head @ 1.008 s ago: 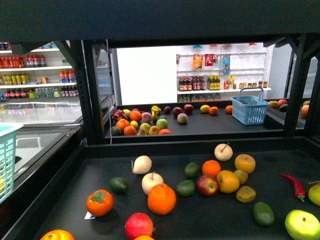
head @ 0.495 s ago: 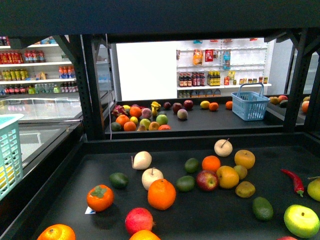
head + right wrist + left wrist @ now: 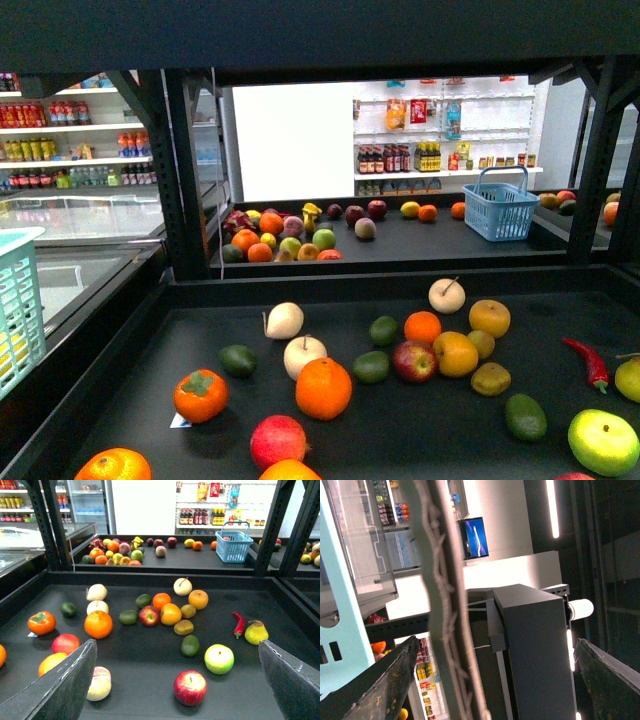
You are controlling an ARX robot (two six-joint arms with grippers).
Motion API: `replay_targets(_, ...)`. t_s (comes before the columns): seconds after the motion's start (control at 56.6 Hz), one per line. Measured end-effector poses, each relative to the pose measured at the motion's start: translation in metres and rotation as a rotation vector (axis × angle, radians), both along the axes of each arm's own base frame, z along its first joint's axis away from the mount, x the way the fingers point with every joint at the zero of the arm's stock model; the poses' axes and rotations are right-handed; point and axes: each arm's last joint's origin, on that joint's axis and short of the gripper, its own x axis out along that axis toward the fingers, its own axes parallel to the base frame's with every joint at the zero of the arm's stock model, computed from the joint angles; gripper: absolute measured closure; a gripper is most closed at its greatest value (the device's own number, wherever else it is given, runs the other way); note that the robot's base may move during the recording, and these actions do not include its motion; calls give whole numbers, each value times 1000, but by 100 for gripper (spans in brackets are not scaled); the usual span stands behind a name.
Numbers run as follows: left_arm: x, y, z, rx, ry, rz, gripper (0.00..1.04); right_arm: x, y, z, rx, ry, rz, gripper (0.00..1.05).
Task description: Pick lemon from shelf
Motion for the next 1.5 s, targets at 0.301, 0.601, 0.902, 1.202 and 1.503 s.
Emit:
replay_targets(0.301, -44, -12, 18, 92, 311, 67, 8, 0, 0, 0, 0, 0, 0, 7)
replay_targets(0.601, -122, -54, 34, 443, 687, 169, 8, 0, 0, 0, 0, 0, 0, 7)
replay_targets(0.902, -235, -155, 37, 833, 765, 187, 8, 0, 0, 0, 0, 0, 0, 7)
replay_targets(1.202, -273, -191, -21, 1329, 529, -40, 66, 0, 0, 0, 0, 0, 0, 7)
replay_targets(1.503, -274, -169, -33, 1340, 520, -22, 102, 0, 0, 0, 0, 0, 0, 7)
